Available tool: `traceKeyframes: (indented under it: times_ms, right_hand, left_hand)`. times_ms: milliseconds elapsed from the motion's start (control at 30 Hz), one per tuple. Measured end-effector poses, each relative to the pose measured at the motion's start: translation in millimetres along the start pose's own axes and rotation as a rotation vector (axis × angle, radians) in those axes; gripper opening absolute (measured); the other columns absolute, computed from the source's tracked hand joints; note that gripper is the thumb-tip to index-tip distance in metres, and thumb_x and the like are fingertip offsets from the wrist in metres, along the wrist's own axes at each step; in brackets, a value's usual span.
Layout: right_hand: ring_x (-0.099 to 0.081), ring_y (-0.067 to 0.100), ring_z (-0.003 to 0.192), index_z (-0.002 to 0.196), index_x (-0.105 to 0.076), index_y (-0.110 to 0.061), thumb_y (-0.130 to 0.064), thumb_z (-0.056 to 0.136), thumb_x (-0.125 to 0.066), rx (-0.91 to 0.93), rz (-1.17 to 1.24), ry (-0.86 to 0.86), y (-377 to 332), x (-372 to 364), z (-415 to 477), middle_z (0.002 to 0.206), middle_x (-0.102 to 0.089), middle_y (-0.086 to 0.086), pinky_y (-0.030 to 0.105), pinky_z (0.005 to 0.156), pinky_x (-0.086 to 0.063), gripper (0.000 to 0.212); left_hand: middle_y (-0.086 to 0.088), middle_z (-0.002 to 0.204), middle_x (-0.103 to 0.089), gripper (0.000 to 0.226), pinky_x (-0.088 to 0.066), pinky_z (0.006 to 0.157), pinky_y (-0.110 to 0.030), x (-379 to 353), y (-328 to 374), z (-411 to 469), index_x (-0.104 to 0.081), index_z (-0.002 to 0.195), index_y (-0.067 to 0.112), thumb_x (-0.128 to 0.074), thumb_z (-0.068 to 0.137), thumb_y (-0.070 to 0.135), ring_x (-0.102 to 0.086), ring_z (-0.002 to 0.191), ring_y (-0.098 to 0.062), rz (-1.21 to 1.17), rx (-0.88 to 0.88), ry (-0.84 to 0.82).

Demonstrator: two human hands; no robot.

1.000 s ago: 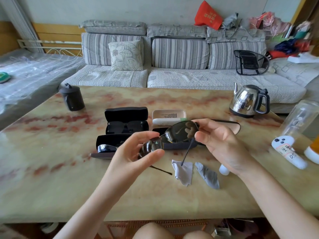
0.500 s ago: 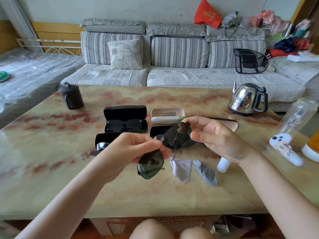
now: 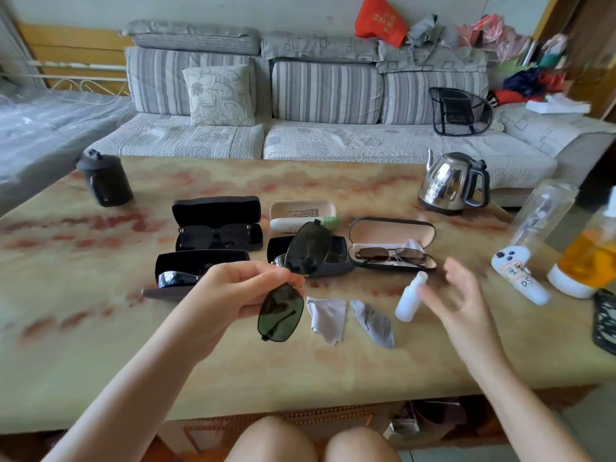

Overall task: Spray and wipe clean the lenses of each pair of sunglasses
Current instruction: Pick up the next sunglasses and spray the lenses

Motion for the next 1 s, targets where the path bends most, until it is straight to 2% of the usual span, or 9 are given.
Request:
traceKeyframes:
  times_ms: [100,267,400,467,533,633,733,867,1000]
  right_hand:
    - [-0.050,0.013,0.127,0.123,-0.049,-0.035,-0.022,0.083,-0.074,-0.053,-0.014,-0.035,36,-16,-3,0.135,-0.054,-0.001,0.039,0.109,-0.039,0.049]
    - [-0.063,0.017,0.109,0.101,-0.060,-0.028,-0.018,0.096,-0.058,-0.023,0.000,-0.005,38,-31,9,0.110,-0.068,-0.004,0.022,0.084,-0.045,0.011]
    - [-0.065,0.020,0.082,0.101,-0.060,-0.024,-0.022,0.101,-0.047,-0.009,0.157,0.047,8,-29,2,0.086,-0.064,-0.005,0.032,0.077,-0.050,0.013]
    - [-0.057,0.015,0.062,0.103,-0.059,-0.016,-0.028,0.099,-0.046,-0.098,0.449,-0.101,-16,-32,-7,0.076,-0.058,-0.001,0.039,0.067,-0.054,0.019]
    - [-0.045,0.013,0.050,0.105,-0.058,-0.012,-0.035,0.094,-0.044,-0.246,0.696,-0.346,-38,-43,-22,0.072,-0.051,0.002,0.030,0.047,-0.046,0.029]
    - [-0.038,0.009,0.043,0.118,-0.056,-0.011,-0.036,0.097,-0.038,-0.355,0.893,-0.599,-55,-55,-37,0.069,-0.045,0.002,0.019,0.034,-0.034,0.037]
    - [-0.043,0.008,0.044,0.135,-0.051,-0.016,-0.033,0.100,-0.042,-0.395,1.078,-0.772,-61,-62,-40,0.071,-0.048,0.005,0.018,0.033,-0.037,0.041]
    - [-0.050,0.013,0.051,0.142,-0.042,-0.025,-0.021,0.096,-0.053,-0.409,1.222,-0.938,-63,-65,-43,0.078,-0.050,0.008,0.020,0.036,-0.042,0.047]
    - [-0.050,0.012,0.051,0.140,-0.047,-0.026,-0.019,0.093,-0.060,-0.361,1.178,-0.892,-67,-65,-46,0.078,-0.051,0.008,0.019,0.034,-0.042,0.050]
  left_hand:
    - [-0.008,0.098,-0.076,0.032,-0.058,0.080,-0.026,-4,-1,2,-0.075,0.094,0.005,-0.061,0.078,0.029,-0.072,0.093,-0.019,-0.033,0.009,0.024]
    - [-0.005,0.095,-0.076,0.027,-0.057,0.070,-0.020,-12,-3,1,-0.075,0.092,0.004,-0.060,0.083,0.025,-0.072,0.087,-0.014,-0.059,0.012,0.039]
    - [-0.005,0.094,-0.076,0.032,-0.056,0.069,-0.020,-14,-6,0,-0.075,0.094,0.004,-0.061,0.080,0.029,-0.072,0.085,-0.014,-0.068,0.023,0.043]
    - [-0.004,0.093,-0.076,0.034,-0.056,0.069,-0.019,-15,-7,1,-0.075,0.093,0.004,-0.061,0.078,0.031,-0.072,0.085,-0.013,-0.070,0.022,0.044]
    - [-0.004,0.093,-0.076,0.035,-0.056,0.069,-0.019,-16,-8,2,-0.074,0.094,0.003,-0.060,0.078,0.031,-0.071,0.085,-0.013,-0.075,0.018,0.046]
    - [-0.003,0.093,-0.076,0.036,-0.057,0.070,-0.020,-17,-7,2,-0.074,0.094,0.003,-0.060,0.077,0.031,-0.071,0.085,-0.013,-0.081,0.015,0.047]
    - [-0.003,0.093,-0.076,0.036,-0.057,0.071,-0.020,-17,-7,2,-0.074,0.093,0.004,-0.060,0.076,0.032,-0.071,0.085,-0.012,-0.079,0.007,0.048]
    - [-0.004,0.093,-0.076,0.037,-0.057,0.073,-0.021,-17,-8,1,-0.075,0.094,0.005,-0.060,0.075,0.034,-0.071,0.087,-0.013,-0.074,0.013,0.052]
    - [-0.003,0.093,-0.076,0.038,-0.057,0.074,-0.021,-17,-9,1,-0.074,0.095,0.004,-0.060,0.076,0.034,-0.071,0.087,-0.013,-0.077,0.014,0.047]
Point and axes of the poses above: each hand's wrist, its own z-axis towards the middle knuckle, its own x-axis out of the back of the hand, y = z × x, the point moved 3 cm from there along z, towards the middle knuckle
